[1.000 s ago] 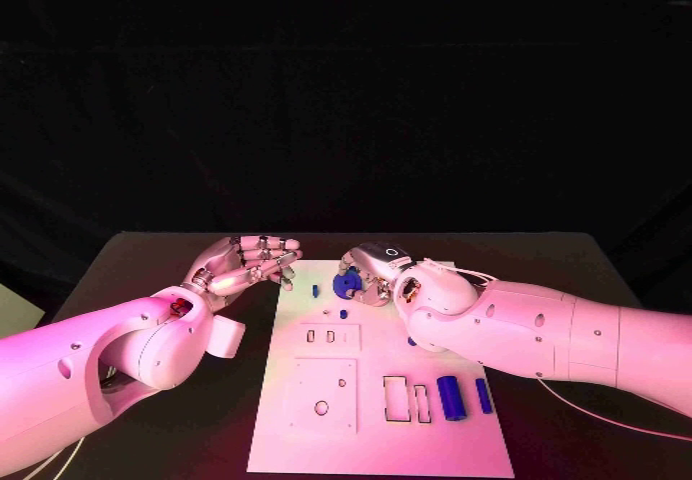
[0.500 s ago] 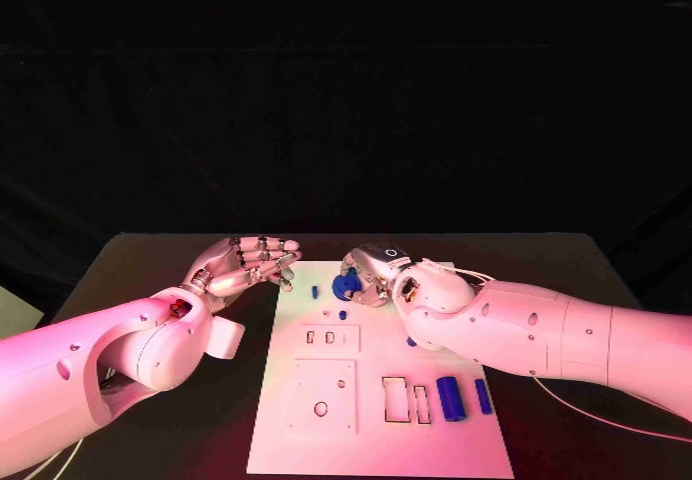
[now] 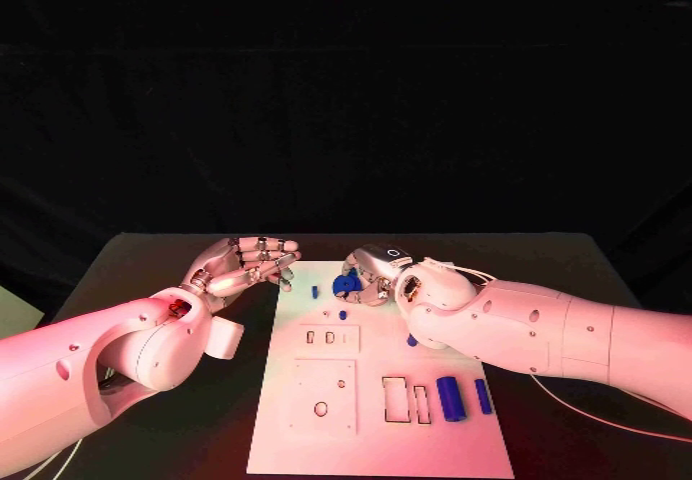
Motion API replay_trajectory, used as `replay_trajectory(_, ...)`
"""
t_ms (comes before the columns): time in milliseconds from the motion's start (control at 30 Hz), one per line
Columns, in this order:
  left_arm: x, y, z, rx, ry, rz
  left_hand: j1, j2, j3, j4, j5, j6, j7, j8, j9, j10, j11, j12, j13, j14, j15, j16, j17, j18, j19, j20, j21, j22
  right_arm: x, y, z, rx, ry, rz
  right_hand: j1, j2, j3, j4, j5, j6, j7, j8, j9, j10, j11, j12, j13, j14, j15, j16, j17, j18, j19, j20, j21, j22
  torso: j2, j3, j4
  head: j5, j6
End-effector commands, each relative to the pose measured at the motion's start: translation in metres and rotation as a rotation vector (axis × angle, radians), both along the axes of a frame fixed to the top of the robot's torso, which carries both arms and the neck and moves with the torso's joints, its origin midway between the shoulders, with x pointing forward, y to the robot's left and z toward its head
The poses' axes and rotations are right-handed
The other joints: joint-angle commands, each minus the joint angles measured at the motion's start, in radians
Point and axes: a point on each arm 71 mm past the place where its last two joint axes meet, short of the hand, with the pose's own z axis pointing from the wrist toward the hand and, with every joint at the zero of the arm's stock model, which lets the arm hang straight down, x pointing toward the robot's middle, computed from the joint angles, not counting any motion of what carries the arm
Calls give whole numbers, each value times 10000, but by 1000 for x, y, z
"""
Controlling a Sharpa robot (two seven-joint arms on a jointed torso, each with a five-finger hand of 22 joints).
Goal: Assemble the parts on the task board
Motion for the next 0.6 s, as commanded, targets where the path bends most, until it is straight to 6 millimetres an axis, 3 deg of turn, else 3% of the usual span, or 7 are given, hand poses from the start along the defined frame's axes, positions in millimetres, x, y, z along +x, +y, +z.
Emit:
replay_trajectory(33, -1, -2, 1, -75, -13, -176, 6, -47, 65, 14, -30, -8, 96, 32, 13, -31, 15, 47, -3, -75, 28, 66, -15, 130, -73, 6, 63, 19, -1, -1, -6, -218, 602, 180, -137, 172, -5, -18, 36, 112, -39, 16, 3, 1047, -10, 39, 2627, 1044, 41, 33, 2630, -124, 86, 13, 22, 148, 2, -2, -2, -3, -10)
replay_trajectory(200, -1, -1, 1, -61, -1, -171, -15, -64, 83, 18, -29, -34, 123, 16, 8, -63, 32, 31, -9, -93, 39, 73, -24, 129, -108, 14, 90, 36, -1, -5, -8, -291, 751, 72, -138, 353, 129, -23, 26, 202, -72, 30, 30, 1047, -40, 39, 2627, 1044, 17, 33, 2630, -141, 124, -7, 89, 222, 1, -3, 5, -14, -26)
replay_trajectory(600, -1, 0, 1, -48, -3, -154, -20, -69, 92, 17, -27, -46, 132, 9, 5, -75, 38, 26, -11, -98, 43, 78, -27, 129, -122, 18, 102, 43, -2, -16, -3, 34, 297, -144, -170, 436, 207, -42, 25, 251, -97, 33, 45, 1047, -64, 39, 2627, 1044, -2, 33, 2630, -146, 139, -24, 109, 248, -2, 3, 4, -30, -13)
